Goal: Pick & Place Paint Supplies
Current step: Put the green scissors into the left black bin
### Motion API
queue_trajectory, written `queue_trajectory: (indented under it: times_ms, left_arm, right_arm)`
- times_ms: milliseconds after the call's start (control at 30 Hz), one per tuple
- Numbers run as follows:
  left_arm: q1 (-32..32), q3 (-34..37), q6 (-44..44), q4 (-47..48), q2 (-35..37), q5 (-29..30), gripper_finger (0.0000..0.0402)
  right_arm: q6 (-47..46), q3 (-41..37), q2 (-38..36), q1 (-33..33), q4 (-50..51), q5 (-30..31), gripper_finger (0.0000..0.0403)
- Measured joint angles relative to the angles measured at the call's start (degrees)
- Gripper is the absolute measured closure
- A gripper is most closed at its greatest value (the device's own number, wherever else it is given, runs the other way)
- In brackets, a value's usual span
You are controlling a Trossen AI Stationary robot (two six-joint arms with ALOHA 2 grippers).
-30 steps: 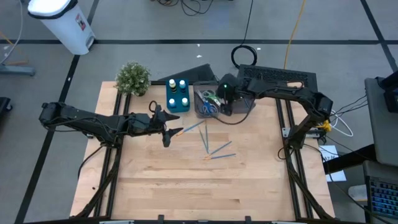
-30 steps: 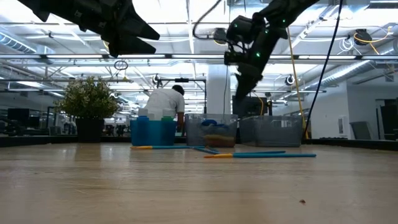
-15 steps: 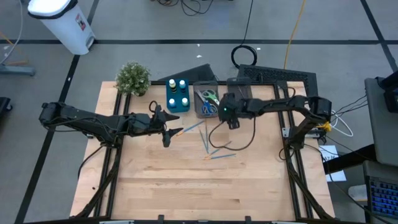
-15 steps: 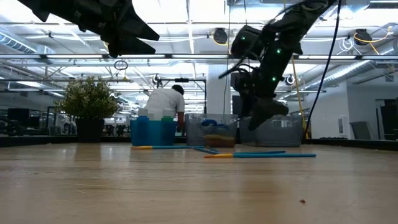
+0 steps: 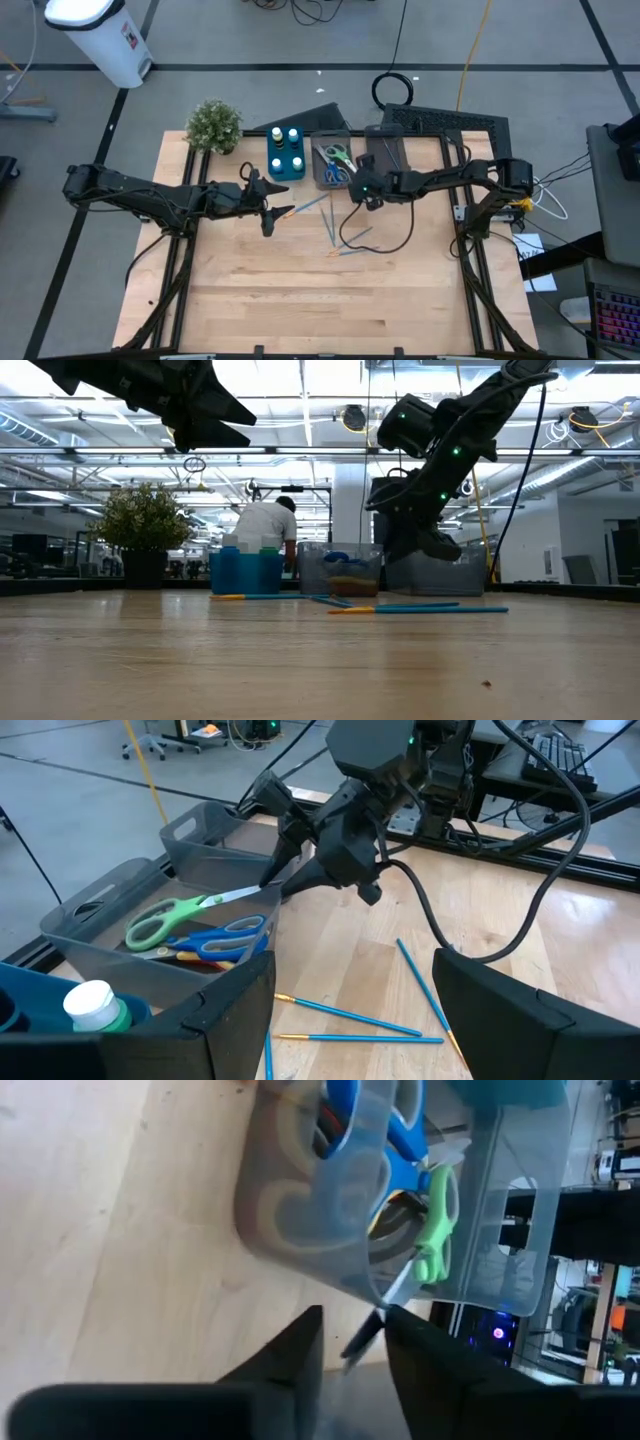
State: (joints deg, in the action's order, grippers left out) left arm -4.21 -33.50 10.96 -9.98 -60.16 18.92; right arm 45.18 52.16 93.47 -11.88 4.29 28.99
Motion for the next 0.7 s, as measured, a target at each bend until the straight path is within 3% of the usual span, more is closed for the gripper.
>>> queue_trajectory:
  times_ms: [333,533,700]
  left_arm:
    - [0.0,0.0,0.3,0.8,0.0,0.0,0.0128]
    - [0.0,0.0,0.3,0.8,0.0,0.0,0.0128]
    - [0.0,0.0,1.0,0.8,0.0,0.0,0.0128]
  right_arm:
    - [1.6,0.0,-0.1,0.2,-0.2,7.1,0.0394]
    - [7.3,0.0,-0.1,1.6,-2.9,12.9,0.0393]
    - [6.5,0.0,-0.4,2.7,-6.9,12.7,0.0401]
